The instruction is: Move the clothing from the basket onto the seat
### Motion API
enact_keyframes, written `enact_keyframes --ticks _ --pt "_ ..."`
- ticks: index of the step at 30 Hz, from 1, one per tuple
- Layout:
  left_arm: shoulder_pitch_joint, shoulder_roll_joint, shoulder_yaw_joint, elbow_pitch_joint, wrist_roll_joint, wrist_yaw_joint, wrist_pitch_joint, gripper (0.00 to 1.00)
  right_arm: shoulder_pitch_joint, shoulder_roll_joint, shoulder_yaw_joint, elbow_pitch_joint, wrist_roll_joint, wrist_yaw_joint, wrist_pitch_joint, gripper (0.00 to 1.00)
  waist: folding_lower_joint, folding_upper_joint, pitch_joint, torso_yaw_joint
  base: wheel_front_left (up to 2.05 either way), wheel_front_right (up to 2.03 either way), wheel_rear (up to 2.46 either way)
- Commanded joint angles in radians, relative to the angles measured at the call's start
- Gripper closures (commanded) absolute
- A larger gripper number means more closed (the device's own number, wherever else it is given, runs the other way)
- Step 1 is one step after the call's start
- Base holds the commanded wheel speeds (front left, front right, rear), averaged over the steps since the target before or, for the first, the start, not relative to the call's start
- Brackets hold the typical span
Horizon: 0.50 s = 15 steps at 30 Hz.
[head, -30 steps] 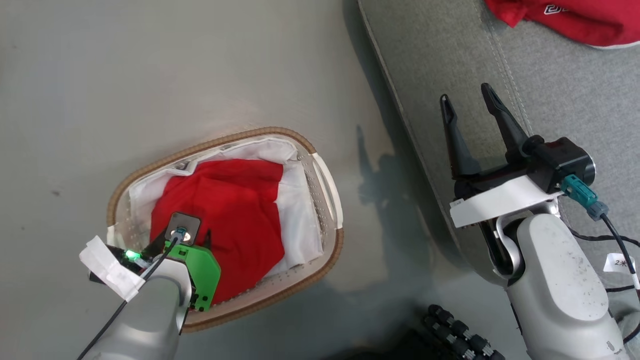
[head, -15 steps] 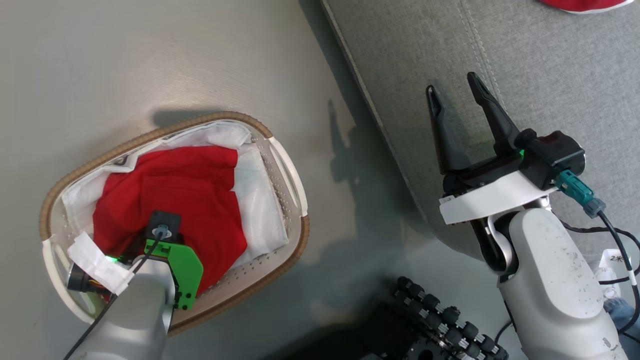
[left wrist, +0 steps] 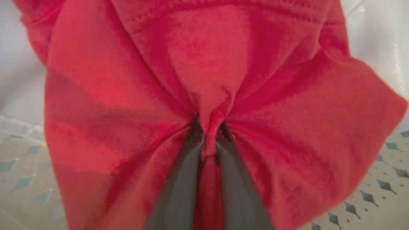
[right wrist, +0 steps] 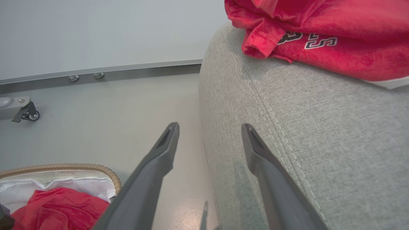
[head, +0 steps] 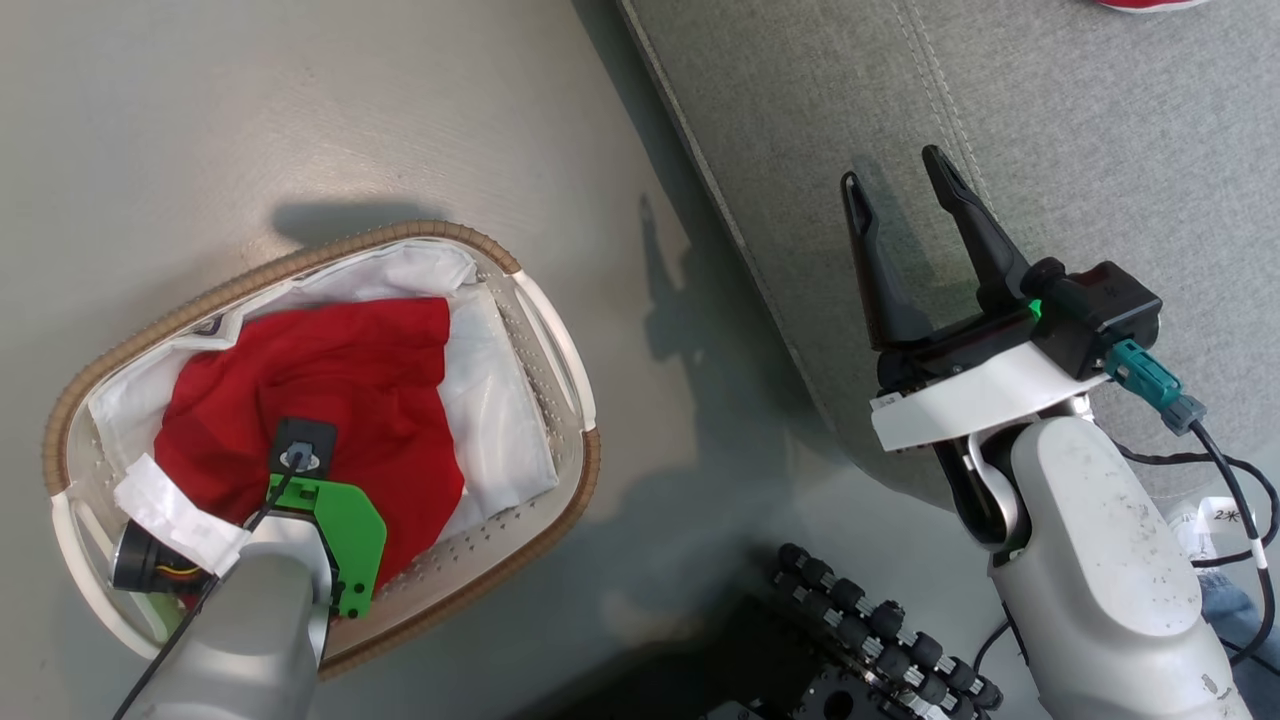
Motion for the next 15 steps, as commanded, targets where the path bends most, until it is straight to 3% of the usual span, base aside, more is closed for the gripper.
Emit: enact_keyframes --ticks 1,11,15 --pt "0.01 -0.001 -0.001 0.003 -0.009 -0.003 0.008 1.0 -0.007 -0.001 0.002 0.004 0.004 -0.001 -0.005 0.0 -0.0001 0.0 -0.005 0.002 0.0 0.0 0.0" --pt "0.026 -0.037 -0.021 -0.001 -0.017 -0.033 -0.053 1.0 0.009 -0.002 -0.014 0.026 -0.023 -0.001 -0.005 0.0 -0.0001 0.0 -0.075 0.041 0.0 0.0 0.0" --pt "0.035 -0.063 -0.03 -0.016 -0.022 -0.07 -0.114 1.0 0.026 -0.002 -0.032 0.038 -0.05 -0.001 -0.005 0.0 -0.0001 0.0 -0.137 0.075 0.0 0.0 0.0"
